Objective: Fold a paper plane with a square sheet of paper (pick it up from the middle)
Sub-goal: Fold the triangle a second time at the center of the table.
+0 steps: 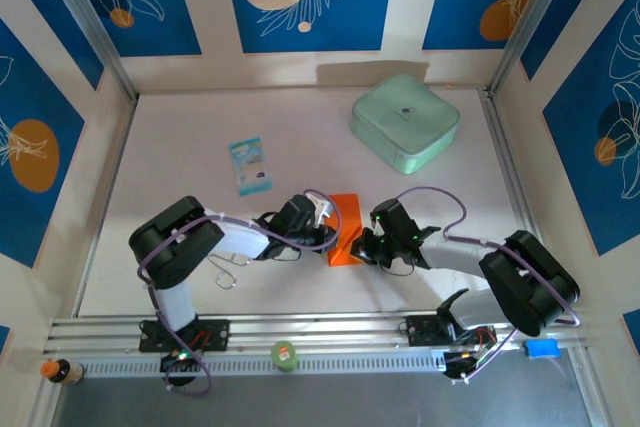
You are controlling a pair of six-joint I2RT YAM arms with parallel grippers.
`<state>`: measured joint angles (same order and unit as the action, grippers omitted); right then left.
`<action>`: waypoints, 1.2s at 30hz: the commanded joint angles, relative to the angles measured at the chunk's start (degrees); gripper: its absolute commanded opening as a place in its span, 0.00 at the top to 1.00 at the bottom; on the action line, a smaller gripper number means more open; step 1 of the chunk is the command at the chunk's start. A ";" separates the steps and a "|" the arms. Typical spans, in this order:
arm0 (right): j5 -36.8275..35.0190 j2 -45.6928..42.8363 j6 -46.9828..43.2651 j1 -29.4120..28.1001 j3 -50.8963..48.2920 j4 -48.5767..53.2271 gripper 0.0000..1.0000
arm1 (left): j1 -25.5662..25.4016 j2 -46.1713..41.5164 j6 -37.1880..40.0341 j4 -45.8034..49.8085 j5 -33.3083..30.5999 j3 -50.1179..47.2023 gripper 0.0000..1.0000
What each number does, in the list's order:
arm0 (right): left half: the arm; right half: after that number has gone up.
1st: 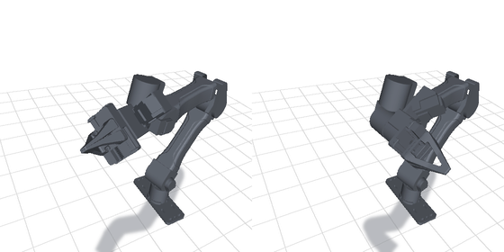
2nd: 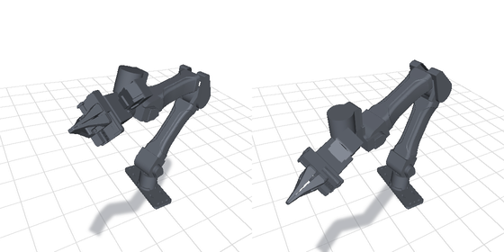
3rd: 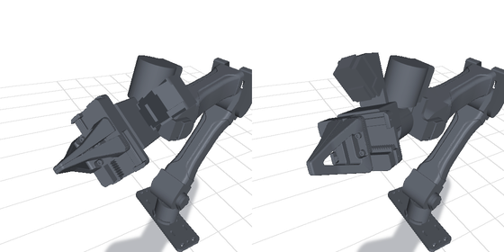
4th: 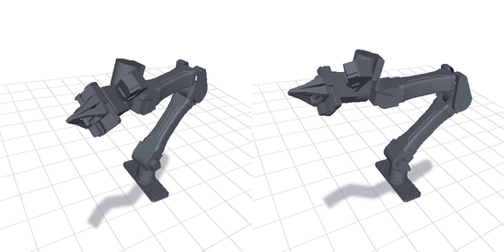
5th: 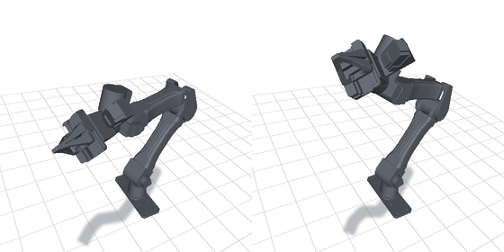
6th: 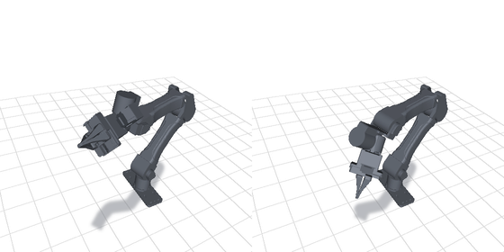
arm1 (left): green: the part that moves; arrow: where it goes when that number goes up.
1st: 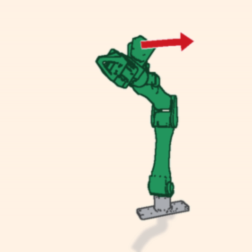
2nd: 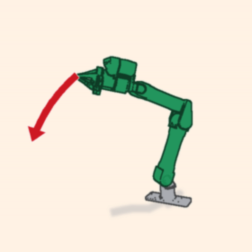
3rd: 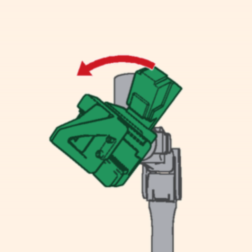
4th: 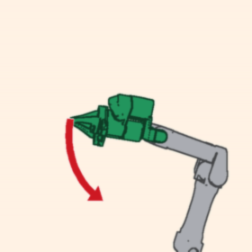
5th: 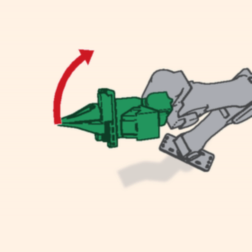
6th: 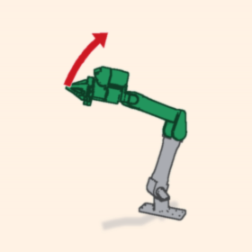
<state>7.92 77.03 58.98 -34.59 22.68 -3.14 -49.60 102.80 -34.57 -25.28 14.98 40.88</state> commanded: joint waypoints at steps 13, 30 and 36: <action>0.10 1.10 -1.53 0.71 0.44 4.19 1.00 | 0.55 -1.07 4.43 0.92 -1.54 1.13 0.88; 0.25 0.84 -1.50 1.01 0.14 4.09 1.00 | 0.99 -1.32 6.97 2.63 -1.90 2.14 0.88; 0.35 0.88 -1.59 1.06 0.12 4.08 1.00 | 1.09 -0.28 6.71 2.94 -1.47 2.58 0.88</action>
<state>8.43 77.10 58.48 -33.93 22.76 -2.79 -49.15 102.45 -28.95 -23.16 13.47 42.00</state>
